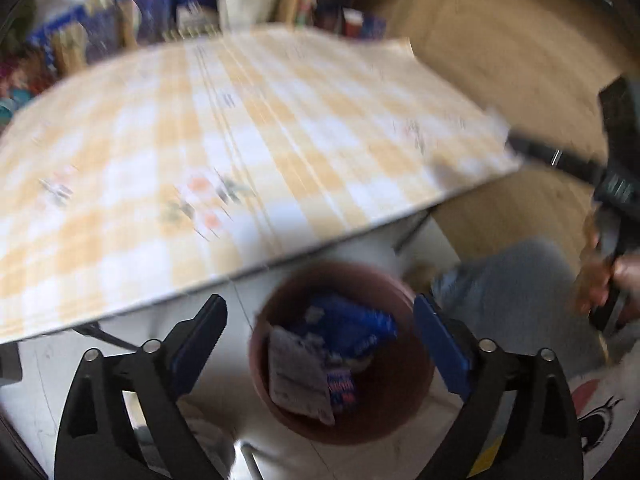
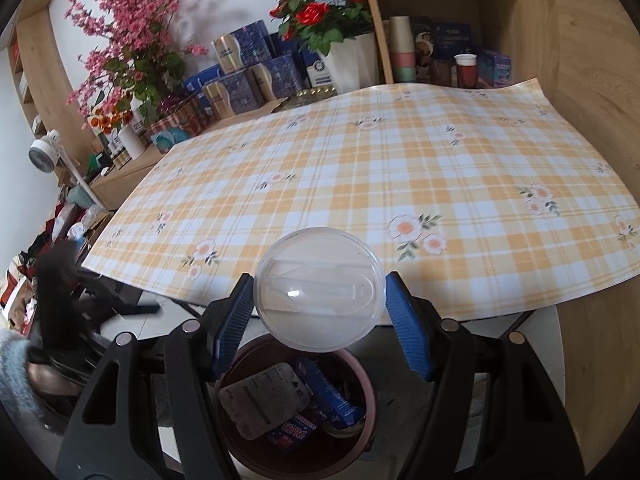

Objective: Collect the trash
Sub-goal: 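Open the left gripper to drop the card while the right lowers the lid over the bin, then open the right gripper to drop the clear lid into the bin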

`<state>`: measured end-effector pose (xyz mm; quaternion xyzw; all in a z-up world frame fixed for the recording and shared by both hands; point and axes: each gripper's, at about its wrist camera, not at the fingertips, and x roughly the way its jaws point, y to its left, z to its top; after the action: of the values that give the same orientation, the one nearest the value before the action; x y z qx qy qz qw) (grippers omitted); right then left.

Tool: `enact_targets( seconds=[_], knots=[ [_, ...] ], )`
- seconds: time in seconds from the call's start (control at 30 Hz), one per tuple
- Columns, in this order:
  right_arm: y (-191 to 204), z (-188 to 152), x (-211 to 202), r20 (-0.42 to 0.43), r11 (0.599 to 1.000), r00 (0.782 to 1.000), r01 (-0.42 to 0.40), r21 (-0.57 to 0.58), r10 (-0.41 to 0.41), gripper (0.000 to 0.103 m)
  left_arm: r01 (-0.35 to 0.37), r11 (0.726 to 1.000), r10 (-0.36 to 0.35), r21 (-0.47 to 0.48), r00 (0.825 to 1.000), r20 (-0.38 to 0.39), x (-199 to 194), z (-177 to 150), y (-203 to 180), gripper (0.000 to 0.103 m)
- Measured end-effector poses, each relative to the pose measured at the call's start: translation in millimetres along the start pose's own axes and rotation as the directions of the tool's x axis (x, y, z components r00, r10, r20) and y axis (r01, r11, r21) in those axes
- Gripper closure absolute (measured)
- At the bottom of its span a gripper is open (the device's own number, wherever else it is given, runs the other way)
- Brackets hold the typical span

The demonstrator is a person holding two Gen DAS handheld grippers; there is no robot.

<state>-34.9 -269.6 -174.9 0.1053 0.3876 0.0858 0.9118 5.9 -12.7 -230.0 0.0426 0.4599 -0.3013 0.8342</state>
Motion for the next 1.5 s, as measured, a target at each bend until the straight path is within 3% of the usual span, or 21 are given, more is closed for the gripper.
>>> enact_targets(
  seconds=[0.1, 0.23, 0.4, 0.63, 0.8, 0.97, 1.07, 1.2, 1.5],
  knots=[
    [10, -9, 9, -0.02, 1.0, 1.0, 0.001, -0.028, -0.001, 0.036, -0.057, 0.998, 0.06, -0.032, 0.992, 0.112, -27, -1, 5, 0.006],
    [22, -24, 20, -0.052, 0.999, 0.999, -0.013, -0.049, 0.011, 0.036, -0.116, 0.991, 0.128, -0.069, 0.971, 0.201, -47, -8, 6, 0.006],
    [33, -42, 34, -0.117, 0.998, 0.992, -0.042, -0.042, 0.036, 0.036, -0.171, 0.978, 0.194, -0.121, 0.958, 0.209, -53, -23, 11, 0.006],
    [52, -64, 46, -0.196, 0.995, 0.979, -0.066, -0.079, 0.049, 0.036, -0.248, 0.935, 0.312, -0.253, 0.914, 0.258, -78, -45, 17, 0.006],
    [55, -69, 51, -0.228, 0.994, 0.972, -0.077, -0.077, 0.058, 0.036, -0.264, 0.908, 0.362, -0.324, 0.884, 0.294, -98, -54, 27, 0.006],
    [58, -71, 52, -0.24, 0.993, 0.969, -0.082, -0.083, 0.06, 0.035, -0.245, 0.91, 0.345, -0.335, 0.896, 0.281, -96, -54, 31, 0.006],
    [60, -72, 52, -0.238, 0.993, 0.97, -0.078, -0.093, 0.054, 0.019, -0.231, 0.92, 0.323, -0.316, 0.905, 0.278, -92, -52, 28, 0.006],
    [60, -71, 51, -0.226, 0.993, 0.973, -0.066, -0.099, 0.042, 0.011, -0.229, 0.928, 0.311, -0.293, 0.91, 0.273, -88, -50, 24, 0.006],
    [55, -68, 48, -0.208, 0.996, 0.978, -0.043, -0.081, 0.026, 0.008, -0.225, 0.932, 0.302, -0.283, 0.914, 0.269, -86, -50, 22, 0.006]
  ],
)
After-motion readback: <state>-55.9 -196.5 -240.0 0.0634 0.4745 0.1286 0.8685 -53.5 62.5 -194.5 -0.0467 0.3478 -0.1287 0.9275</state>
